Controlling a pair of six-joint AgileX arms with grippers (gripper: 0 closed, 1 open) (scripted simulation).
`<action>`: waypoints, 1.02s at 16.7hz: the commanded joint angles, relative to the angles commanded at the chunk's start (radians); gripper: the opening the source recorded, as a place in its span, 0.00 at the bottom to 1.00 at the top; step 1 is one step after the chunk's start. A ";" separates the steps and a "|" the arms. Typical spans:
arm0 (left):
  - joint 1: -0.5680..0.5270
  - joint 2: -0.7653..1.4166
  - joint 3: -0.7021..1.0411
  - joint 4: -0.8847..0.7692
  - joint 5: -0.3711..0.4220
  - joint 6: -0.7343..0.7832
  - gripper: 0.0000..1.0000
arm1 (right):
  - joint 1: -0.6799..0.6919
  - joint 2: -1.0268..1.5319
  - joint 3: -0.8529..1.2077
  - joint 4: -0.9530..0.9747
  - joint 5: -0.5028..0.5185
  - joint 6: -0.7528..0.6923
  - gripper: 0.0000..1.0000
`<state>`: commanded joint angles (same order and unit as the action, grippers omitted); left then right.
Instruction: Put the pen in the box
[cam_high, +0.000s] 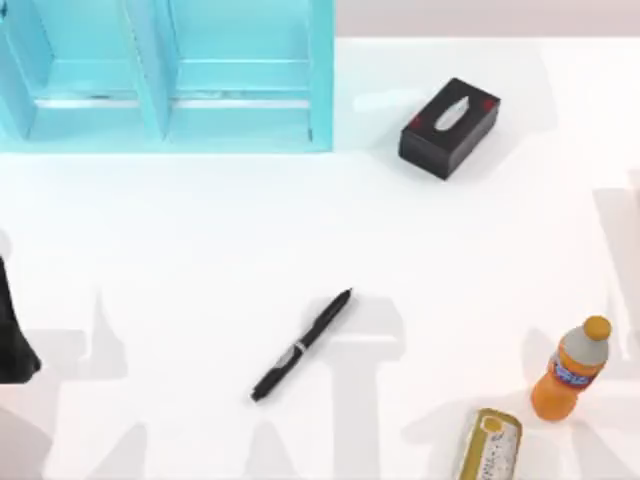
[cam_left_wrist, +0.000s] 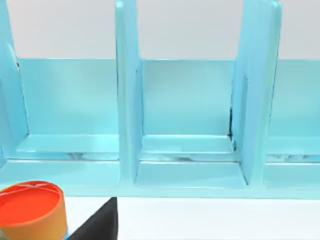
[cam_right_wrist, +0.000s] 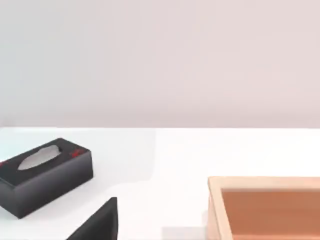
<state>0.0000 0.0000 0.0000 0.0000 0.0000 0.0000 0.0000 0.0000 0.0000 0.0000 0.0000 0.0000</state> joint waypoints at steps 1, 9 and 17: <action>0.000 0.000 0.000 0.000 0.000 0.000 1.00 | 0.000 0.000 0.000 0.000 0.000 0.000 1.00; 0.000 0.000 0.000 0.000 0.000 0.000 1.00 | 0.081 0.265 0.252 -0.165 -0.006 0.165 1.00; 0.000 0.000 0.000 0.000 0.000 0.000 1.00 | 0.302 0.972 0.932 -0.606 -0.009 0.597 1.00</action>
<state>0.0000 0.0000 0.0000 0.0000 0.0000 0.0000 0.3018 0.9722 0.9316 -0.6062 -0.0092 0.5971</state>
